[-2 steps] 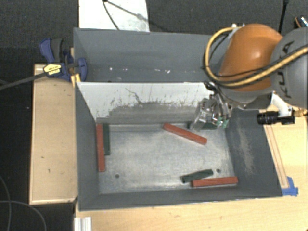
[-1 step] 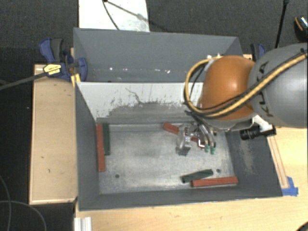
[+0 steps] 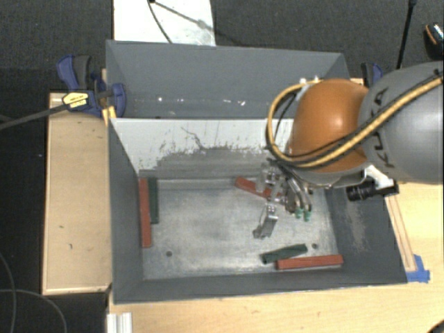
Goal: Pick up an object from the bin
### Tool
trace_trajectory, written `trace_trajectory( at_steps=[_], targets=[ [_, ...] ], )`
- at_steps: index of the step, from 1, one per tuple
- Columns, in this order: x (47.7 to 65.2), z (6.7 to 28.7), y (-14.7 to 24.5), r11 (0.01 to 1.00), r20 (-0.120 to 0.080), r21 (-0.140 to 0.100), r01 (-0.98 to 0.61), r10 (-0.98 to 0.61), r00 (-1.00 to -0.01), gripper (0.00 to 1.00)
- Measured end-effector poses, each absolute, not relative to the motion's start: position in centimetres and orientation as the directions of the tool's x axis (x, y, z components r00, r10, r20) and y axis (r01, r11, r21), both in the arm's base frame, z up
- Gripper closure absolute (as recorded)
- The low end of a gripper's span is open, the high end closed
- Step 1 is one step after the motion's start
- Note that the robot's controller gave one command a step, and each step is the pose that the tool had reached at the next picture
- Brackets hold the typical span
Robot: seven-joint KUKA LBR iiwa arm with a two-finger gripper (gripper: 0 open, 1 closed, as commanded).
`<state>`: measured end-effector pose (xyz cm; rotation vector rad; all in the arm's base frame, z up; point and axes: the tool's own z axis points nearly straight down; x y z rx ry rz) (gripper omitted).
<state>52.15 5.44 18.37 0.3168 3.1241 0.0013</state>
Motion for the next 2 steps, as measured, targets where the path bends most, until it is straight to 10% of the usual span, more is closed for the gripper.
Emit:
trace_trajectory(
  at_steps=[1, 2],
  targets=[
    [57.8, 7.1, 8.8, 0.983, 0.000, 0.001, 0.185, 0.185, -0.983, 0.00],
    [55.4, 7.0, 2.3, 0.983, 0.000, -0.003, 0.181, 0.181, -0.984, 0.00]
  ],
)
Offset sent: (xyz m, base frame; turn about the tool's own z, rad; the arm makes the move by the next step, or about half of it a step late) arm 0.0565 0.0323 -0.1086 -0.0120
